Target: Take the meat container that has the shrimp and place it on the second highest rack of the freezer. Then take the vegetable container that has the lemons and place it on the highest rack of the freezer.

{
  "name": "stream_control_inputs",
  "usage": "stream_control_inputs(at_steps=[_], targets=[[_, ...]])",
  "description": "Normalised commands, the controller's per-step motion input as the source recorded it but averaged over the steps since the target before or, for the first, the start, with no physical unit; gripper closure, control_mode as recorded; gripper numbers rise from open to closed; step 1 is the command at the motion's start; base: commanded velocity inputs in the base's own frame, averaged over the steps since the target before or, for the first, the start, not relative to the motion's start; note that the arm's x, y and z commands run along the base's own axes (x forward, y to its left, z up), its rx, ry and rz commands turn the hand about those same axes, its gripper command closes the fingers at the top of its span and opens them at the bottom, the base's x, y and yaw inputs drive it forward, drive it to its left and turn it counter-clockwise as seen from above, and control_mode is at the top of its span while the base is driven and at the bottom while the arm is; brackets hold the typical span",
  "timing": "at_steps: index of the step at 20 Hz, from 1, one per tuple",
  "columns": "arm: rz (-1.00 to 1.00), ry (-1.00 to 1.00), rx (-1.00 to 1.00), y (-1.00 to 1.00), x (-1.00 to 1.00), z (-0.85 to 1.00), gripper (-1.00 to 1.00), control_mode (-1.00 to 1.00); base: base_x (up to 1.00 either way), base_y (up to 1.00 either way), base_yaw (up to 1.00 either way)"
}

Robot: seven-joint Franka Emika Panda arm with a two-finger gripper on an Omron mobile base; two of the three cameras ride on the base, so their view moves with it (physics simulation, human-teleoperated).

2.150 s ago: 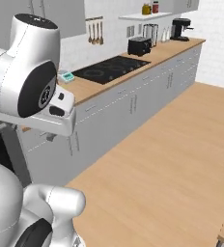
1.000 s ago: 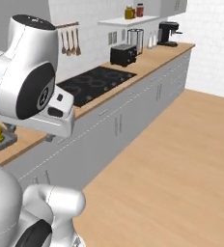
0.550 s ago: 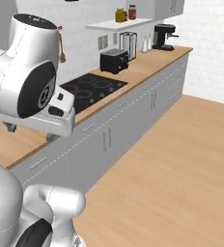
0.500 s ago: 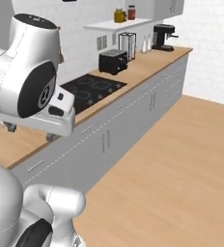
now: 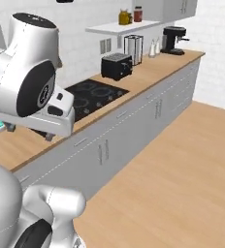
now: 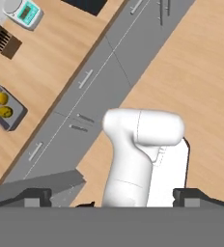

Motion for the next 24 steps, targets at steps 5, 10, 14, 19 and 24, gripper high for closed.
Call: stream_control_inputs(at_steps=[5, 10, 14, 19, 24], targets=[[0.0, 0.0, 0.0, 0.0, 0.0, 0.0, -1.0, 1.0, 0.43, -0.15, 0.55], [0.0, 0.0, 0.0, 0.0, 0.0, 0.0, -1.0, 1.0, 0.29, -0.19, 0.62], [0.0, 0.0, 0.0, 0.0, 0.0, 0.0, -1.0, 1.0, 0.23, -0.16, 0.66], [0.0, 0.0, 0.0, 0.0, 0.0, 0.0, -1.0, 1.0, 0.24, -0.11, 0.65], [0.0, 0.0, 0.0, 0.0, 0.0, 0.0, -1.0, 1.0, 0.26, -0.01, 0.63]])
